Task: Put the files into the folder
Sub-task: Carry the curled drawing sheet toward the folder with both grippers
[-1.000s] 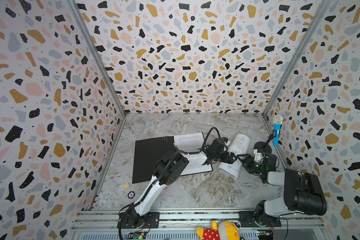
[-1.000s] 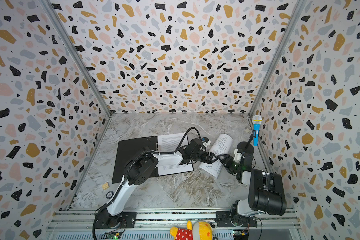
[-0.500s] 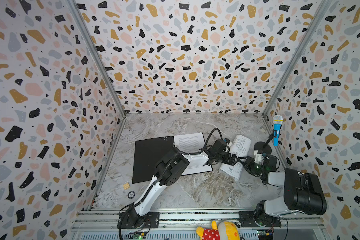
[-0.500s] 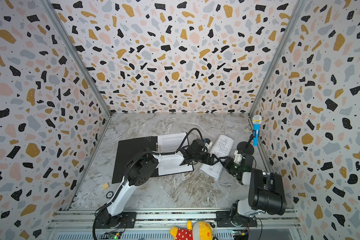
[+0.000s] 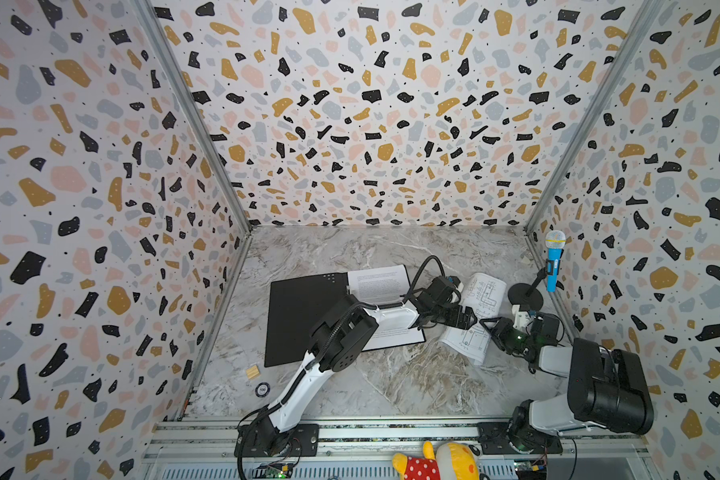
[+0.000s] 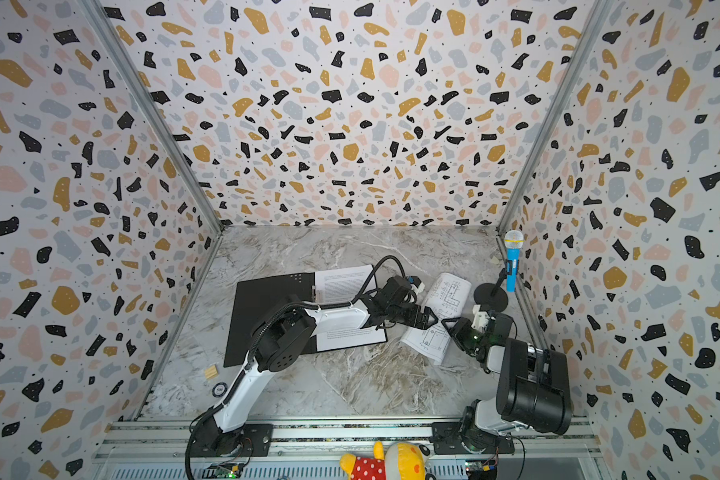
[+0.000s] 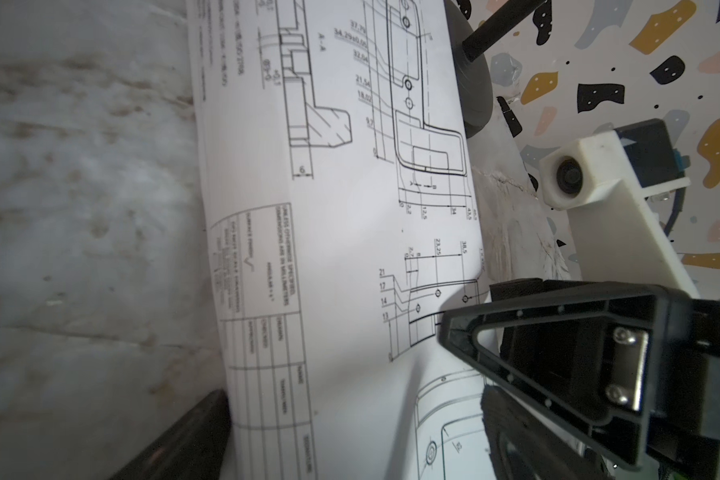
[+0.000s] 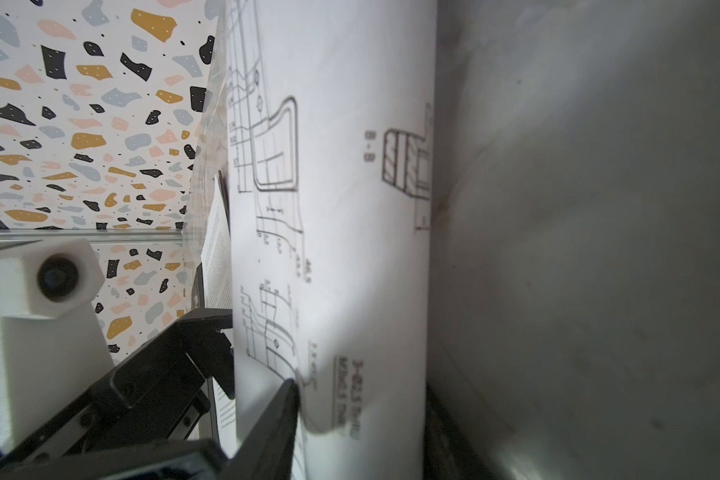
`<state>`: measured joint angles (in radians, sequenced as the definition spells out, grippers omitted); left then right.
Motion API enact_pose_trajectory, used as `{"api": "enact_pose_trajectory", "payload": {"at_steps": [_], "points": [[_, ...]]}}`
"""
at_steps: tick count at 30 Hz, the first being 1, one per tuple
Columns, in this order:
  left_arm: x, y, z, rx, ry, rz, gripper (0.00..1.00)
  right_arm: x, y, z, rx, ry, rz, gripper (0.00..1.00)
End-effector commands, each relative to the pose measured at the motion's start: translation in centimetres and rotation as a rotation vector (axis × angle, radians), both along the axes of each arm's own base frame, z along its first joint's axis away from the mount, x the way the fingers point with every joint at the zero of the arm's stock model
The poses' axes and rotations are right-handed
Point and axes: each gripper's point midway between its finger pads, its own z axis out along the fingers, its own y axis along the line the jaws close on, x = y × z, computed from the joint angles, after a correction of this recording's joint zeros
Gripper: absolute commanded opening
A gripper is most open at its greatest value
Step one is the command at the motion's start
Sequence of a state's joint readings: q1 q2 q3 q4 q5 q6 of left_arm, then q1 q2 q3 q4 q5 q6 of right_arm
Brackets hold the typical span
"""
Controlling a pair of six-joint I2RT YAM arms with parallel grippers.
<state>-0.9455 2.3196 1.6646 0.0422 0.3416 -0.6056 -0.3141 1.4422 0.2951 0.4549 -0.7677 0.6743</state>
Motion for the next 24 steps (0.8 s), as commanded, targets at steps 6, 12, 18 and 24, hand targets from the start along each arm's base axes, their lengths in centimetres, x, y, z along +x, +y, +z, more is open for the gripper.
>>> {"api": "enact_pose_trajectory", "payload": {"at_steps": [6, 12, 18, 24], "points": [[0.1, 0.9, 0.3, 0.053, -0.025, 0.012, 0.97, -1.4, -0.6, -0.2, 0.009, 0.018, -0.008, 0.45], [-2.8, 1.8, 4.4, -0.138, 0.048, 0.043, 1.0, -1.6, -0.5, -0.4, 0.021, 0.026, -0.006, 0.45], [-6.7, 2.9, 8.3, -0.347, 0.132, 0.105, 1.0, -1.6, -0.5, -0.3, 0.013, 0.024, -0.001, 0.45], [-11.7, 3.3, 8.9, -0.493, 0.284, 0.11, 1.0, -1.6, -0.5, -0.3, 0.008, 0.027, 0.002, 0.45]]}}
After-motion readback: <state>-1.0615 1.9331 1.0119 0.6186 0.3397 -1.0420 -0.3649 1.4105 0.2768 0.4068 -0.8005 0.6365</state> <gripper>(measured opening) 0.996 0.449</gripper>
